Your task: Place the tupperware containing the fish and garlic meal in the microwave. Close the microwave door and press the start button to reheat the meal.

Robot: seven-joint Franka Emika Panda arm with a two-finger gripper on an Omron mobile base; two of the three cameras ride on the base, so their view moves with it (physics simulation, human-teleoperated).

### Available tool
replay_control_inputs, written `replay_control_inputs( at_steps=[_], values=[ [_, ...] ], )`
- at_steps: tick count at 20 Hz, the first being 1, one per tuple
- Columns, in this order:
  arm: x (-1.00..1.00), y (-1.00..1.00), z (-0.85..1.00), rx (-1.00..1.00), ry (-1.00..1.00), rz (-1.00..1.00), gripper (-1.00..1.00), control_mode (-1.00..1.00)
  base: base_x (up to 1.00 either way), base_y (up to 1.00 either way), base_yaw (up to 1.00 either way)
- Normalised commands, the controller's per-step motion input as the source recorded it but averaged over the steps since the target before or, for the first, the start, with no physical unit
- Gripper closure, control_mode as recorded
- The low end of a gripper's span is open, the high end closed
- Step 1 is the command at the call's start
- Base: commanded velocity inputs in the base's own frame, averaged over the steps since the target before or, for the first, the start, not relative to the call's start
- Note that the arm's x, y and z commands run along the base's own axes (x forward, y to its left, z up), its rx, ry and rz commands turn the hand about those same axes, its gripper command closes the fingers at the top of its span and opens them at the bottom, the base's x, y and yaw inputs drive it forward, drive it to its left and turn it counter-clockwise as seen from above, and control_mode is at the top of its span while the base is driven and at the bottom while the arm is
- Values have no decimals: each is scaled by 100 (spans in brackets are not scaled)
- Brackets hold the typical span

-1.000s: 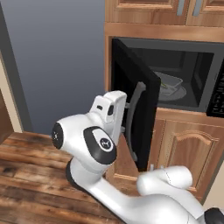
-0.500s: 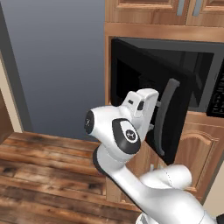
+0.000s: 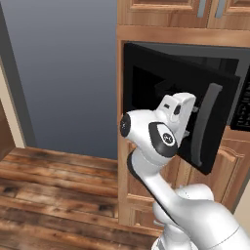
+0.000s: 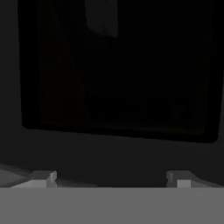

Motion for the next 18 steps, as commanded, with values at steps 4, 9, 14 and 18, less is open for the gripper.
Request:
replay_control_inputs(
  at_steps=[4,9,14,18],
  values=[
    [81,-17,0,0,0,0,-100,-100,0,0,0],
    [86,-17,0,0,0,0,-100,-100,0,0,0],
    [88,-27,0,0,-1,0,-100,-100,0,0,0],
    [82,-29,0,0,-2,0,-100,-100,0,0,0]
  ],
)
